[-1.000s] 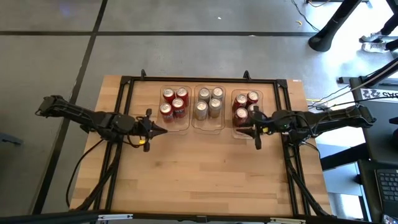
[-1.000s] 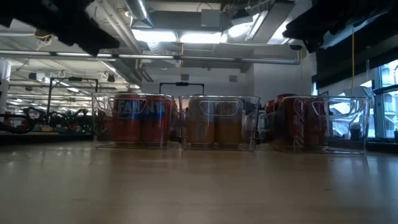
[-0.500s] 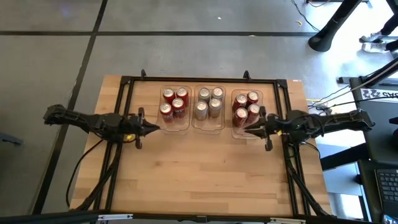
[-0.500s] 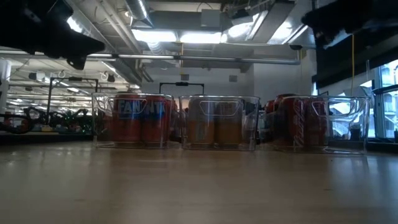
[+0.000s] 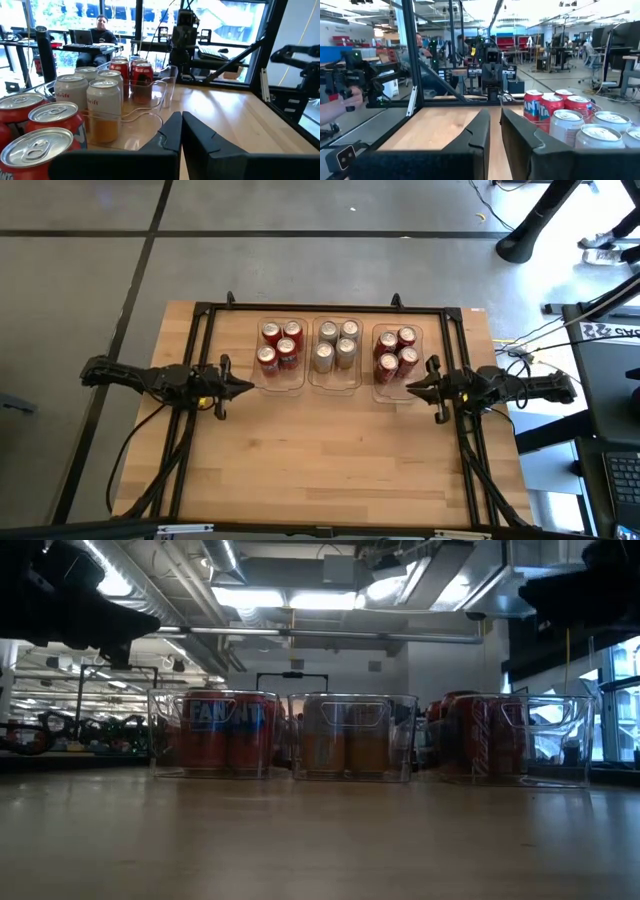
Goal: Sort soda cans
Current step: Return to Home Position
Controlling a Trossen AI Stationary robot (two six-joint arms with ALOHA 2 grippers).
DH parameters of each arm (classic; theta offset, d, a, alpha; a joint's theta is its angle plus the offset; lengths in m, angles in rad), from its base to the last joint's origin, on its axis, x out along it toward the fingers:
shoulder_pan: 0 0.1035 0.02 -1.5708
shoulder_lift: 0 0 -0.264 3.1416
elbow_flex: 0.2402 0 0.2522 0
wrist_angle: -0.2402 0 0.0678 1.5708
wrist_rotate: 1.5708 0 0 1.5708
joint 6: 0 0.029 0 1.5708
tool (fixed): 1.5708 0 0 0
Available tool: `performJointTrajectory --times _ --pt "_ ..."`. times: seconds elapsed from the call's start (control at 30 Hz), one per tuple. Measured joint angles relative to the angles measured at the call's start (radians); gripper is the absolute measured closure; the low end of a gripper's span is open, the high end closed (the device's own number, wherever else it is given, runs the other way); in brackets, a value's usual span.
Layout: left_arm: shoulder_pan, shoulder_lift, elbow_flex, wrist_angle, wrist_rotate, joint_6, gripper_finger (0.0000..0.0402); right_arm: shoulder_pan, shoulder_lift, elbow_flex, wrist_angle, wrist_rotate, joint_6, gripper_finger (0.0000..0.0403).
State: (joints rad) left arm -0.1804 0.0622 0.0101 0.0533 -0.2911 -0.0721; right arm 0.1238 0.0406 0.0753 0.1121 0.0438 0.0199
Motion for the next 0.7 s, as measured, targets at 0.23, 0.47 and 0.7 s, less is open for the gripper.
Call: performJointTrajectory --times 0.23,0.47,0.7 --pt "0.008 0.001 0.000 0.000 0.001 0.002 0.0398 0.001 -0.038 -0.063 0.003 0.018 0.008 0.0354" --pt "0.054 -0.001 0.000 0.000 0.000 0.020 0.0398 0.001 -0.038 -0.064 -0.034 0.035 -0.001 0.0354" --pt "0.100 -0.001 0.000 0.000 0.000 0.042 0.0398 0.000 -0.039 -0.065 -0.076 0.032 -0.002 0.0354"
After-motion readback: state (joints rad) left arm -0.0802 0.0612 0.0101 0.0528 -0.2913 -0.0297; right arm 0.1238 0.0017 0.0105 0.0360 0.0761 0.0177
